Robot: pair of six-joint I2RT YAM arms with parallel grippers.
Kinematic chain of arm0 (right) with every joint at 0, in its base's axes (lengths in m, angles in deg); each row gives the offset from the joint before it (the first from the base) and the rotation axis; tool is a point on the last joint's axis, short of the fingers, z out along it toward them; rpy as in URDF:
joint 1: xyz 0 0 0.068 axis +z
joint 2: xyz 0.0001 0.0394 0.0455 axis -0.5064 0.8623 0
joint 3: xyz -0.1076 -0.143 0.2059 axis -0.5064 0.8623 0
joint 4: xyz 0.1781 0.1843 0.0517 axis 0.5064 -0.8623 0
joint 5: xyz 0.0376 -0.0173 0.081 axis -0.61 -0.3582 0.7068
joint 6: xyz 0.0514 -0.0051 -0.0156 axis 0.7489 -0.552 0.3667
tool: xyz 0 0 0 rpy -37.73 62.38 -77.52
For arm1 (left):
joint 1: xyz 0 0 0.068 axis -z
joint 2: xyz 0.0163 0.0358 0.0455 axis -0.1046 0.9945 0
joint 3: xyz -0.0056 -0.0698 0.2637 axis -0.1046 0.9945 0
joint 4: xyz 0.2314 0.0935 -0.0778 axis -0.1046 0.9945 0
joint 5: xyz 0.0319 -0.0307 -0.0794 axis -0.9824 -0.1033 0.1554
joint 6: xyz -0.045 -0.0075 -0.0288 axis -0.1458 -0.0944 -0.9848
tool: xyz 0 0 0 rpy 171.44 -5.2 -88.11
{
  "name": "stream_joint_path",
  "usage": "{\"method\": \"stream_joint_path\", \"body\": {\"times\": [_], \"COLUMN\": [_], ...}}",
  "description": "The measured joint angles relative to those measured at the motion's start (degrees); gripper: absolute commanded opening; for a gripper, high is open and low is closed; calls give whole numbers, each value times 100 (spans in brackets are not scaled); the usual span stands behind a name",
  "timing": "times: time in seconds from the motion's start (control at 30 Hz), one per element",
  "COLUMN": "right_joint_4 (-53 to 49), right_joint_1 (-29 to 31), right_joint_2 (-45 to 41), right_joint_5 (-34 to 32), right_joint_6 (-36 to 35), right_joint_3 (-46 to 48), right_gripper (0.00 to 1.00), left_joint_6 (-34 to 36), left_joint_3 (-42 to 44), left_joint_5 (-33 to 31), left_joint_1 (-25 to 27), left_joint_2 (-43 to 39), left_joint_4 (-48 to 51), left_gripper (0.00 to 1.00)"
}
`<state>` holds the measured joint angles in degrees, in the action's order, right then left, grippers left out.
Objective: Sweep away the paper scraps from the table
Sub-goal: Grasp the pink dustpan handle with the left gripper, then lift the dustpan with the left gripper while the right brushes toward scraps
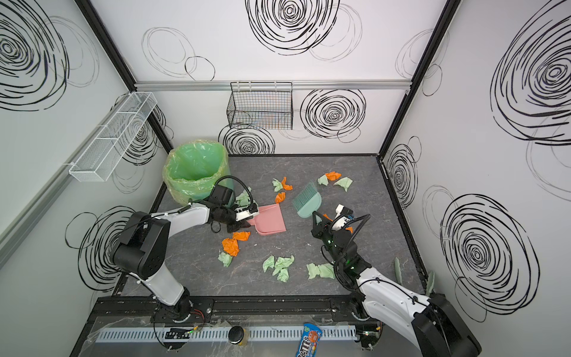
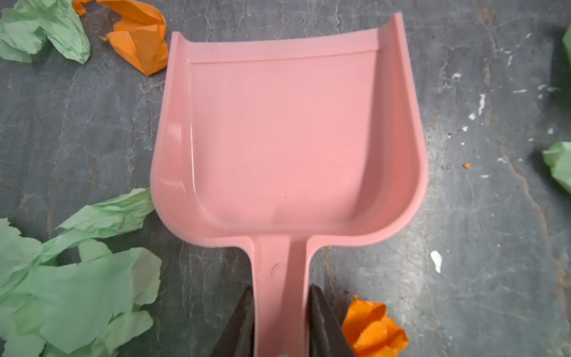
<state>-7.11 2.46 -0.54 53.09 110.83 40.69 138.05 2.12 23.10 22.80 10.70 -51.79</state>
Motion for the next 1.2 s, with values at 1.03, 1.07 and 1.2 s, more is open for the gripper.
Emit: {"method": "stream_joint_path", "body": {"times": [1.03,1.07,1.2], "right_joint_4": [-9033,-9390,-10253], "right_joint_1": [48,92,227], "right_joint_2": [2352,2544,3141], "right_joint_5": [-3794,-3895,-3985], "right_joint_6": [-348,-120,520], "right_joint_3": [-4745,-4839,-5099], "right_gripper": [0,0,0], "left_joint_6": [-503,-468,-299], "left_joint_3": [743,785,881], "left_joint_5": [1241,1276,1419], "left_joint_1": [-1593,-1657,-1838], "left_joint_2": [-4236,-4301,-4444], "left_joint_4": [1718,1777,1941], "left_gripper": [0,0,0]}}
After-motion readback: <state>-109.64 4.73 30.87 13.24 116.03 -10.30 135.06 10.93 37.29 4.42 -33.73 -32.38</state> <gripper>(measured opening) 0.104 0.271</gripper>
